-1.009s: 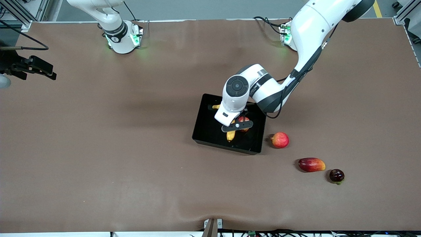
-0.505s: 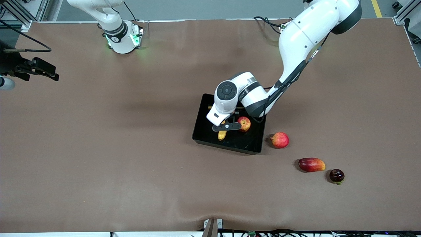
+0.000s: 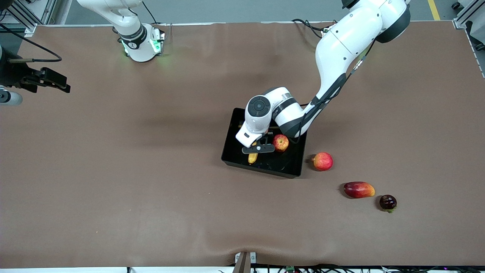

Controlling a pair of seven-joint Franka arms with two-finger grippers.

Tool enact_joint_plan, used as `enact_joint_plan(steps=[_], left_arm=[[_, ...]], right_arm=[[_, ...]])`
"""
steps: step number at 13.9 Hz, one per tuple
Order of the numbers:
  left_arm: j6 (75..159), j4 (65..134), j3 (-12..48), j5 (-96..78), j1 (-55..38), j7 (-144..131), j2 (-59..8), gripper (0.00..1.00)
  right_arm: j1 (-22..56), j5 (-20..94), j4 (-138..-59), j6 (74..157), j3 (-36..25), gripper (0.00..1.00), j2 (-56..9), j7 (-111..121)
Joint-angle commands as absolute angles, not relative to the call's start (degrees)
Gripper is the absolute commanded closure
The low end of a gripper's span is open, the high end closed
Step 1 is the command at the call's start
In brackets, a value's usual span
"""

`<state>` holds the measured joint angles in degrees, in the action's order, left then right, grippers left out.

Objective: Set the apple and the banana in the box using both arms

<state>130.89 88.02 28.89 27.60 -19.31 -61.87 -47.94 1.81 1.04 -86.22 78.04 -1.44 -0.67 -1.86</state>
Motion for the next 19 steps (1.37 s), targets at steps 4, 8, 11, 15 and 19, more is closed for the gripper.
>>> enact_joint_plan(steps=[4, 8, 11, 15, 19], left_arm=[[121.8, 88.6, 28.0, 28.5, -11.6, -58.1, -33.7, 0.00], [112.2, 88.7, 28.7, 27.6, -2.2, -46.8, -26.4, 0.00], [106.6, 88.7, 28.7, 27.1, 3.6, -45.3, -20.6, 0.00], [101.8, 88.6, 28.7, 21.7, 10.6, -31.6, -13.8, 0.00], [99.8, 89.1, 28.8, 13.6, 16.2, -23.6, -7.7, 0.00]], right_arm=[[0.7, 1.0, -86.6, 78.6, -0.9, 0.00, -0.2, -1.4], [0.3, 0.8, -86.4, 78.6, -1.0, 0.00, -0.2, -1.4], [0.4, 0.8, -86.4, 78.2, -0.9, 0.00, 0.1, -1.4], [0.5, 0.7, -86.5, 78.1, -0.9, 0.00, 0.1, -1.4], [0.4, 0.7, -86.5, 78.1, -1.1, 0.00, 0.7, -2.1]])
